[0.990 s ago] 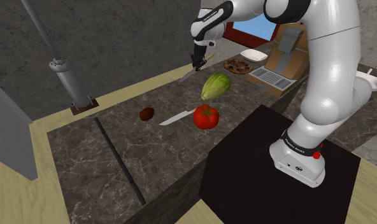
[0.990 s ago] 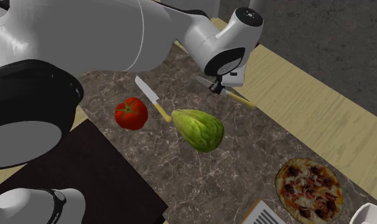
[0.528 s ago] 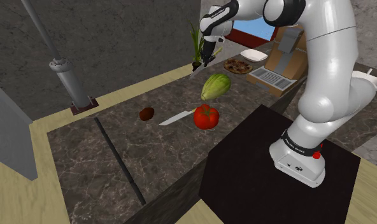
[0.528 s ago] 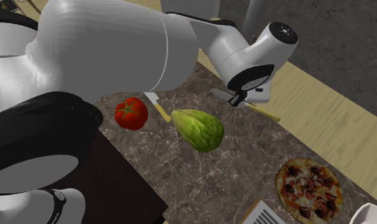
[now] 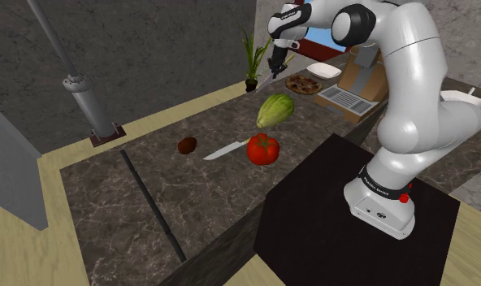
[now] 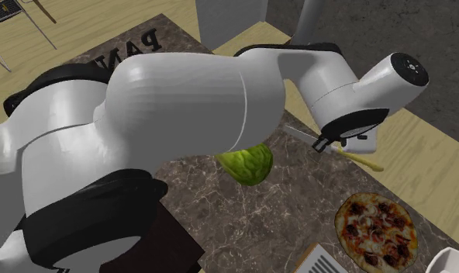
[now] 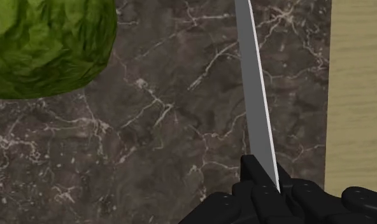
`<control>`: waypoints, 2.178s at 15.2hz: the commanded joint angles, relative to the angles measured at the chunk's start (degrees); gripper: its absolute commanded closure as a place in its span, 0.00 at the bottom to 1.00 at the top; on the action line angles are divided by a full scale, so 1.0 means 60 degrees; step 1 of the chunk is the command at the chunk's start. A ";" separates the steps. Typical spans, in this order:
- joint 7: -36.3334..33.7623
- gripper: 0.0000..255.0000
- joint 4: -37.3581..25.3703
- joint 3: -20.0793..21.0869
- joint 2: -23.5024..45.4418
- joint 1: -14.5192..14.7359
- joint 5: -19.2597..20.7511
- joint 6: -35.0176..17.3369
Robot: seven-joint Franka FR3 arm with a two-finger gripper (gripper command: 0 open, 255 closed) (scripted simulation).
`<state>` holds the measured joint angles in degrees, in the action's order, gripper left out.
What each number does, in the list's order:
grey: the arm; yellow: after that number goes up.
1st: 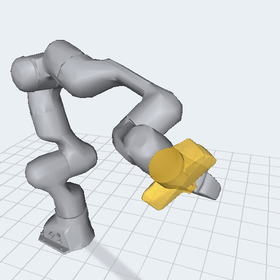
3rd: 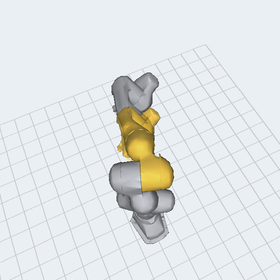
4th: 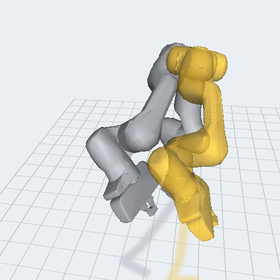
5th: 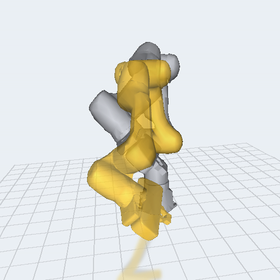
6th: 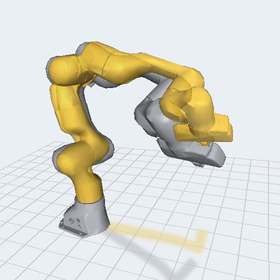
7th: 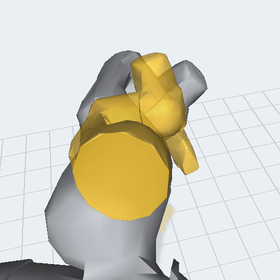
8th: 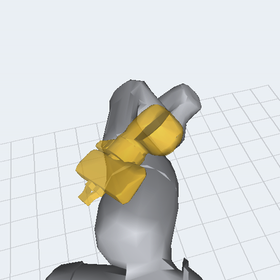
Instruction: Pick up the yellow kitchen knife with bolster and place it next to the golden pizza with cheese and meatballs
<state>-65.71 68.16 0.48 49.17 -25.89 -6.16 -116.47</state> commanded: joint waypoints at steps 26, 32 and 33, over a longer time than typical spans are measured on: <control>0.0526 1.00 -0.2199 -0.0025 0.2712 -0.0425 -0.0030 -0.0458; 0.0526 0.00 -0.2200 -0.0025 0.2713 -0.0425 -0.0030 -0.0458; 0.0526 0.00 -0.2200 -0.0025 0.2713 -0.0425 -0.0030 -0.0458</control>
<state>-62.55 54.96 0.33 65.45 -28.44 -6.33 -119.21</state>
